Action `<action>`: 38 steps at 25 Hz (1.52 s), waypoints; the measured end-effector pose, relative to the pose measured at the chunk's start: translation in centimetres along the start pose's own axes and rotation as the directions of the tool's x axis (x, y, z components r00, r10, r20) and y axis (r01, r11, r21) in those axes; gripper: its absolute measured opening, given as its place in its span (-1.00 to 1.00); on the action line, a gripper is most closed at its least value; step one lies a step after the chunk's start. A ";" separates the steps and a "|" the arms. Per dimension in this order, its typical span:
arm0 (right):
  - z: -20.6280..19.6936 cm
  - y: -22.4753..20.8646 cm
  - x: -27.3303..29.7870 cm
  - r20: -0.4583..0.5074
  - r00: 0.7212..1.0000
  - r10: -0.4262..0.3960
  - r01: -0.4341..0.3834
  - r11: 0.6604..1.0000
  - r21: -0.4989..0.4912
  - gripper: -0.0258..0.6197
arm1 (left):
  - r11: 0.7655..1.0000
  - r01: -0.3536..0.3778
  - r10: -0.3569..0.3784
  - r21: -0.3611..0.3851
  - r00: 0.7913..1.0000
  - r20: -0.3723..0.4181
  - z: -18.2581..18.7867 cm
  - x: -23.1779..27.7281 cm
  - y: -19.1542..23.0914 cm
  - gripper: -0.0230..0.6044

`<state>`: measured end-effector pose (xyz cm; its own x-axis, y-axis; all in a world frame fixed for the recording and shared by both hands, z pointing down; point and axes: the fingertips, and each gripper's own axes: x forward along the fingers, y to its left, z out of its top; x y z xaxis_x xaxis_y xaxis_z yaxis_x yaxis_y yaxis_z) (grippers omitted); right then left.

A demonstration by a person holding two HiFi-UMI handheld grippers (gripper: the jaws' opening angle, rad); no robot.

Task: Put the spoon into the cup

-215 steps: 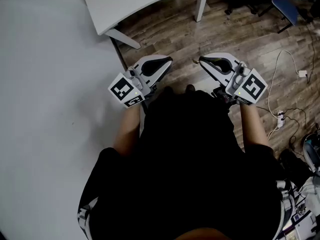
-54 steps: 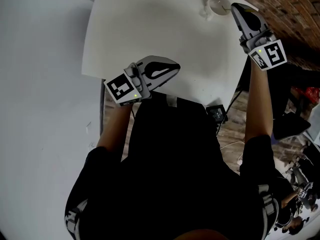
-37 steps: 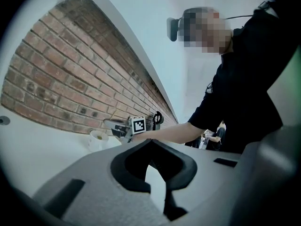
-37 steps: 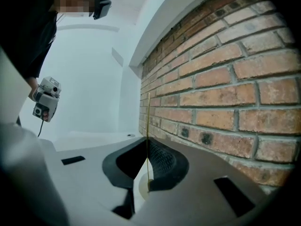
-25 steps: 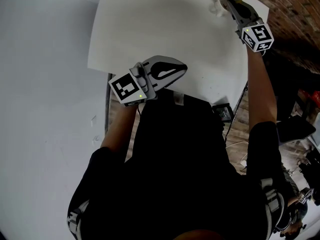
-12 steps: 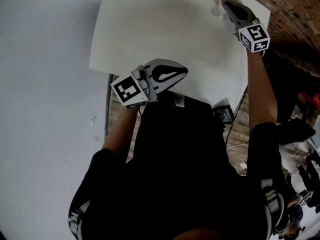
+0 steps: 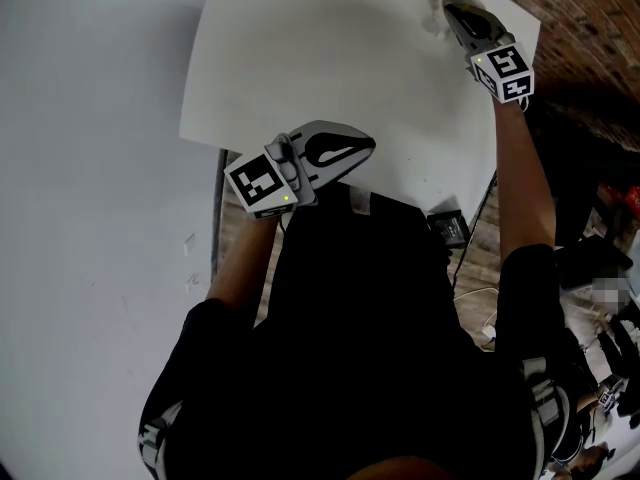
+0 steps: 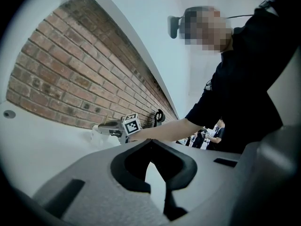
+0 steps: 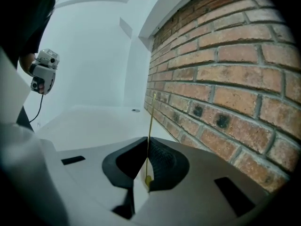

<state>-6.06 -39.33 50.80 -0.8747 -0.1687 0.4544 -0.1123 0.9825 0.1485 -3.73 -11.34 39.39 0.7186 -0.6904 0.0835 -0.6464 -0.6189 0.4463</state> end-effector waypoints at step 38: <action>7.4 3.7 -4.2 0.079 0.996 0.044 -0.038 0.997 -0.070 -0.61 | 0.997 0.058 -0.060 0.059 0.997 0.042 1.3 -2.2 -2.6 -0.87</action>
<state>-6.27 -34.36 42.90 -0.9134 -0.1187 0.3894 -0.0455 0.9803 0.1920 -3.97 -8.70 36.93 0.7449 -0.6669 0.0186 -0.6177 -0.6789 0.3968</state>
